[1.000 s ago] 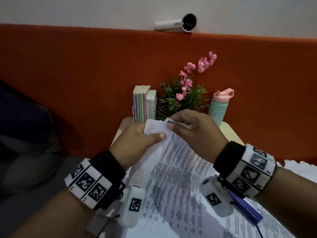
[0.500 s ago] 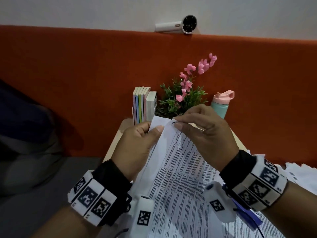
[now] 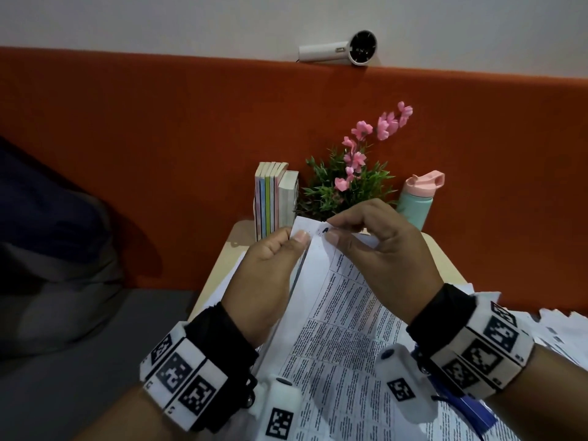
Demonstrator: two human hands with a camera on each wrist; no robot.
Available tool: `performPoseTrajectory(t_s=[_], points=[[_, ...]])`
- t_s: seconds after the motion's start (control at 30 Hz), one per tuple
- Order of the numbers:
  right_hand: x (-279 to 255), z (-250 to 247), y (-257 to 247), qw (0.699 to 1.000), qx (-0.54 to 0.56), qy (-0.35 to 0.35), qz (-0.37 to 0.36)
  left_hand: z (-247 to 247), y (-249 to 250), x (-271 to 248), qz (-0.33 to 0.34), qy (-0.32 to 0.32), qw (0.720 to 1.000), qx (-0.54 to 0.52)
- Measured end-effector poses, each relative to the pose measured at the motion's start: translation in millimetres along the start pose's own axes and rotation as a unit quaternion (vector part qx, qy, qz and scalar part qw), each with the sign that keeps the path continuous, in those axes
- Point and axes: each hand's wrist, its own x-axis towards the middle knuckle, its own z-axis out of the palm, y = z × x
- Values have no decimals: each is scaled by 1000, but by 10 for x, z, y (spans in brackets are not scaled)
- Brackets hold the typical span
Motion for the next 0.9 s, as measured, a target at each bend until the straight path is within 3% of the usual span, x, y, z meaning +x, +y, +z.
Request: performPoseTrajectory(t_s=[0.1, 0.27, 0.53, 0.7, 0.9], points=[[-18, -3, 39, 1000, 0, -18, 9, -6, -48, 38, -28, 23, 999, -25], [-50, -9, 59, 999, 10, -34, 15, -59, -111, 89, 30, 89, 996, 2], [-94, -7, 36, 999, 29, -27, 6, -74, -48, -5, 111, 69, 977, 171], [-91, -35, 21, 999, 24, -28, -3, -94, -26, -1, 83, 62, 982, 159], [-70, -98, 6, 997, -20, -70, 30, -67, -28, -39, 134, 45, 967, 214]])
